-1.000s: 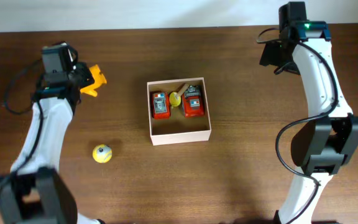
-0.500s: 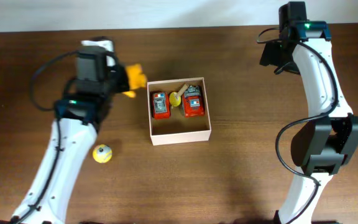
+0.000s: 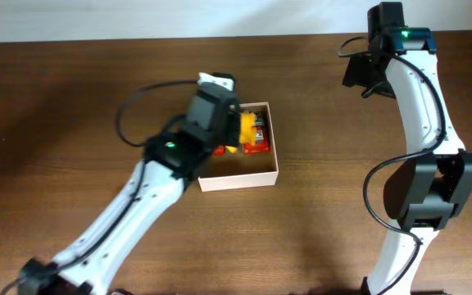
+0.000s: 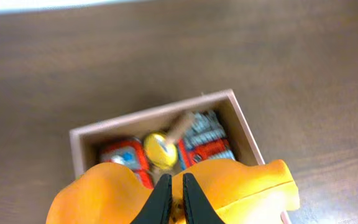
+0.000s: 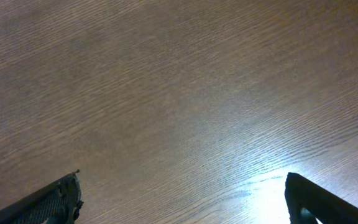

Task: Pack container
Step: 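Lift the airplane and carry it right into the box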

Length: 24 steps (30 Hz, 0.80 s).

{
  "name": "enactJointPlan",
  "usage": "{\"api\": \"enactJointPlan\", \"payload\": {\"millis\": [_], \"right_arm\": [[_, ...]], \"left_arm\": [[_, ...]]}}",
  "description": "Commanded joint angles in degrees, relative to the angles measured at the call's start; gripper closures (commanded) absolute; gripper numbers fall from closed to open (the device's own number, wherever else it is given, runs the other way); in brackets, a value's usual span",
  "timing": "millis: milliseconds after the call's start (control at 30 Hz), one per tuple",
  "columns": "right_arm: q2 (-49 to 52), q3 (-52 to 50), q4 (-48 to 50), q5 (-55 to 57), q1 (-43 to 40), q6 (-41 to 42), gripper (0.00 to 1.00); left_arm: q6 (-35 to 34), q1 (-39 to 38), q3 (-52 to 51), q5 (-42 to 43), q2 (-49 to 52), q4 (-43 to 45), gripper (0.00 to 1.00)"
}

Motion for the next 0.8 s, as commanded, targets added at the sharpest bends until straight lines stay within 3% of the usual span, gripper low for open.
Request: {"api": "enactJointPlan", "payload": {"millis": [0, 300, 767], "right_arm": [[0.24, 0.0, -0.02, 0.48, -0.22, 0.26, 0.01], [0.24, 0.0, -0.02, 0.48, -0.22, 0.26, 0.01], [0.24, 0.0, -0.02, 0.48, -0.22, 0.26, 0.01]], "left_arm": [[-5.07, -2.95, 0.48, -1.29, 4.2, -0.02, 0.93], [-7.5, -8.2, 0.48, -2.4, 10.95, 0.61, 0.93], [-7.91, -8.39, 0.48, -5.35, 12.24, -0.5, 0.93]]}}
